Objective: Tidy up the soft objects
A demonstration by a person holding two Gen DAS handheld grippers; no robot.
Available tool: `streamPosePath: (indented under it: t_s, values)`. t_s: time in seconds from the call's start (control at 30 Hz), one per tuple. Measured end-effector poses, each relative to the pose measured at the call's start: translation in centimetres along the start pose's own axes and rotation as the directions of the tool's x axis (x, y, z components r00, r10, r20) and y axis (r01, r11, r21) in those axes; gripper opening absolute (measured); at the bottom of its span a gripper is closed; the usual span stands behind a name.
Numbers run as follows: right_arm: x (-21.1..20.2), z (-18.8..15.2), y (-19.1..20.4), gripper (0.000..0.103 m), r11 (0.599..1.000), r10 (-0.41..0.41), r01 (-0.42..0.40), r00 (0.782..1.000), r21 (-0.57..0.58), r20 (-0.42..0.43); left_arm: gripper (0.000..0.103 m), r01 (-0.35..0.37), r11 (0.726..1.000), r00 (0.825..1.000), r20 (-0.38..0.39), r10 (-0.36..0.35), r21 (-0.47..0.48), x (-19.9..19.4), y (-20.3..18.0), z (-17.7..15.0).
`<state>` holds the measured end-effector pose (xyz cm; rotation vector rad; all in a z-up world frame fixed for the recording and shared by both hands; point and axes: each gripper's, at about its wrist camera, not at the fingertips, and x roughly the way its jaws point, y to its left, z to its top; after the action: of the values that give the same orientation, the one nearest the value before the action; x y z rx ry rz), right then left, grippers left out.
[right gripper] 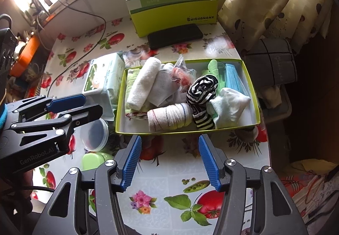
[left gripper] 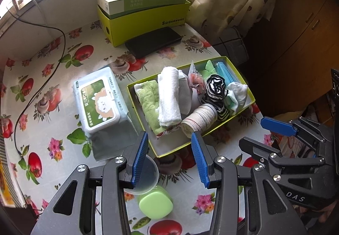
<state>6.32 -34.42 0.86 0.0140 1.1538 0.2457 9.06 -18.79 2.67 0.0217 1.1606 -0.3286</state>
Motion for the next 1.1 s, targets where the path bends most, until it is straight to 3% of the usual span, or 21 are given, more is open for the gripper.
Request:
streamPosePath:
  t_s: [1.1]
  values:
    - [0.5, -1.5, 1.5, 0.057, 1.000, -0.002, 0.002, 1.000, -0.002, -0.020, 0.044, -0.025, 1.000, 1.000, 0.000, 0.025, -0.011, -0.4, 0.4, -1.2]
